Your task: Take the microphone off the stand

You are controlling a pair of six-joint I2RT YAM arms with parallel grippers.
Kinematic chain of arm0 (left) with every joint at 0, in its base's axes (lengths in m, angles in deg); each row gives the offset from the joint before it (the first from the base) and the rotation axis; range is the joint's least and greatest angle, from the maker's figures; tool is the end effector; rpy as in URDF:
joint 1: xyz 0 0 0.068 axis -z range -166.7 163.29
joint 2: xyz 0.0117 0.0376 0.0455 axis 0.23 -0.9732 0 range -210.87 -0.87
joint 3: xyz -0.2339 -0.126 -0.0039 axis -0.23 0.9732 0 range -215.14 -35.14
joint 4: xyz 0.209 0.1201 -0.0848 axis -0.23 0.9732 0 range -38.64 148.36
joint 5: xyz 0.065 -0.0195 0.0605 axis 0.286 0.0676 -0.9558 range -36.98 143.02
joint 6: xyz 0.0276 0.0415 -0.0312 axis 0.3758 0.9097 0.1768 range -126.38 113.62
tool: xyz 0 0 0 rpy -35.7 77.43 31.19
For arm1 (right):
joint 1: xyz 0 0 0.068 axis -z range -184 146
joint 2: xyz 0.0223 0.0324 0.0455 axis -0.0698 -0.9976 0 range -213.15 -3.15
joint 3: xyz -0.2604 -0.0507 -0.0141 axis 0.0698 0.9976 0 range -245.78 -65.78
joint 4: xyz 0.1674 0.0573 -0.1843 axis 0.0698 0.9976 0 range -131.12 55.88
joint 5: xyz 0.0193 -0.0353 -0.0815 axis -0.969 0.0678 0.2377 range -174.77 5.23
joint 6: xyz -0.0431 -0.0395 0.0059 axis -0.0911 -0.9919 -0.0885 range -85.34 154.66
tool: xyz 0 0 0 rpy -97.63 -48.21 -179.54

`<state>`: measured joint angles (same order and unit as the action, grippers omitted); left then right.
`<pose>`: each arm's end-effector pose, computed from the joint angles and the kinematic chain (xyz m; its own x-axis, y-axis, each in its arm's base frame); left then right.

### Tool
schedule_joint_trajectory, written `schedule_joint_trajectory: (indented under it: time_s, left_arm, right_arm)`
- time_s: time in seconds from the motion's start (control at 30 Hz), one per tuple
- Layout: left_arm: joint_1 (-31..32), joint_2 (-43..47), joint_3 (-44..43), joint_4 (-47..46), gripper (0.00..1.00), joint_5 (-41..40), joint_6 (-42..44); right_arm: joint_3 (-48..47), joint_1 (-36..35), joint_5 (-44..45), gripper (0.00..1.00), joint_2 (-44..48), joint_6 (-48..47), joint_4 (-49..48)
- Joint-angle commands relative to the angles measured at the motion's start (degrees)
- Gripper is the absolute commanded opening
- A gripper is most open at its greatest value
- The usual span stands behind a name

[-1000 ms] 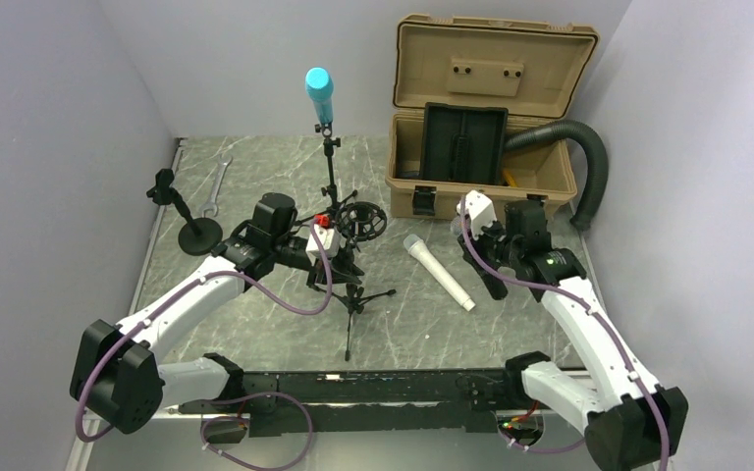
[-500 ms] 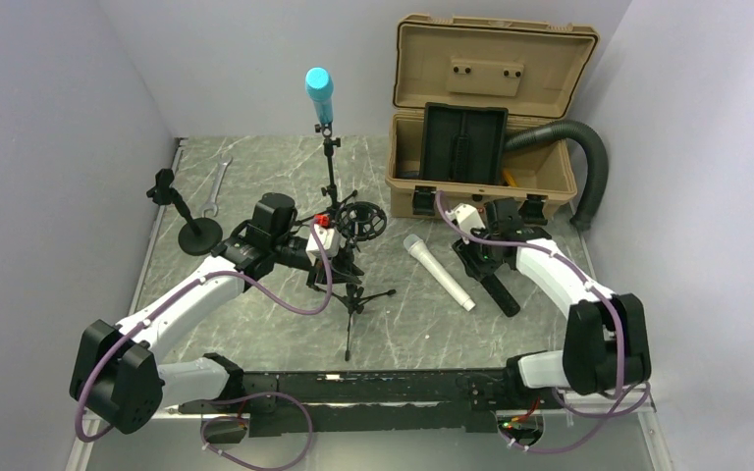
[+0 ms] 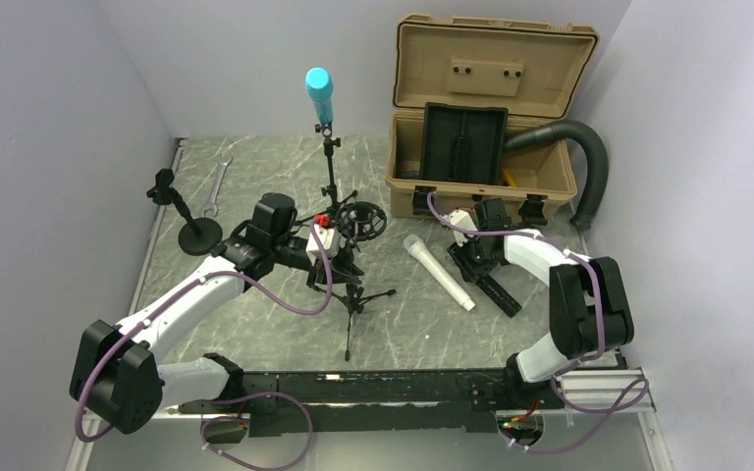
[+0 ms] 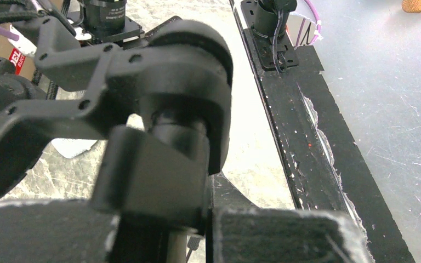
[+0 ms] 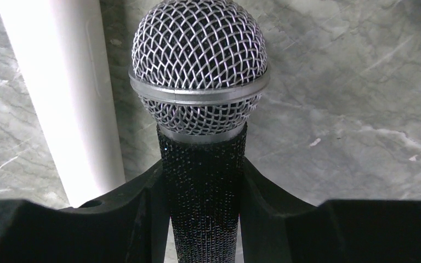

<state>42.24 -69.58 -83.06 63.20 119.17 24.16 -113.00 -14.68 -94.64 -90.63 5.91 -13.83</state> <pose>0.1982 -0.1542 0.2749 0.0357 0.2152 -0.9759 0.9888 -0.1489 0.0033 0.2677 0.0580 0.1543 -0.6775 -0.6099 -0.4110 -0.6532 0.7558 -0.0449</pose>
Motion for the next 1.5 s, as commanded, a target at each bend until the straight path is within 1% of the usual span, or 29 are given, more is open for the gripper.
schedule_joint_trajectory:
  time_s: [0.0, 0.1, 0.33, 0.4, 0.5, 0.63, 0.83, 1.07, 1.37, 1.43, 1.47]
  left_arm:
    - [-0.41, -0.46, -0.59, 1.12, 0.00, -7.17, 3.68]
    - [-0.39, -0.33, -0.57, 1.22, 0.00, -7.06, 4.16]
    - [-0.42, 0.14, 0.06, 0.74, 0.00, -7.17, 4.36]
    - [-0.48, 0.05, -0.04, 0.82, 0.00, -7.25, 4.29]
    - [-0.45, 0.11, -0.11, 1.01, 0.00, -7.24, 4.28]
    - [-0.42, 0.48, 0.18, 0.93, 0.00, -7.20, 4.52]
    - [-0.47, 0.98, 0.48, 0.91, 0.00, -7.55, 4.66]
    - [-0.63, 0.87, 0.50, 1.00, 0.00, -7.48, 4.68]
    - [-1.78, 2.07, 2.18, -2.35, 0.00, -5.86, 2.63]
    - [-2.09, 2.17, 2.10, -2.84, 0.00, -5.12, 1.73]
    - [-2.20, 2.05, 1.90, -2.98, 0.00, -4.69, 1.23]
  right_arm:
    - [-1.31, 0.04, -0.63, 0.22, -2.83, 0.37, -1.73]
    - [-1.88, -0.44, -0.56, 0.31, -4.69, 0.89, -1.58]
    - [-2.21, -1.29, 0.12, 0.35, -6.12, 1.53, -2.08]
    - [-2.43, -1.35, -0.10, 0.39, -6.21, 1.66, -1.87]
    - [-2.70, -1.27, -0.57, 0.48, -6.34, 1.85, -1.44]
    - [-2.74, -1.34, -0.42, 0.52, -5.98, 2.02, -1.51]
    - [-3.33, -1.25, -0.82, 0.64, -4.04, 2.24, -0.58]
    - [-6.82, -1.30, -1.19, 0.78, 1.22, 3.16, 1.50]
    - [-14.31, -1.30, 0.00, 0.84, 10.94, 2.52, 7.11]
    - [-16.15, -1.28, -2.27, 0.85, 13.74, 2.23, 9.76]
    - [-16.99, -1.32, -4.90, 0.85, 15.37, 1.62, 10.84]
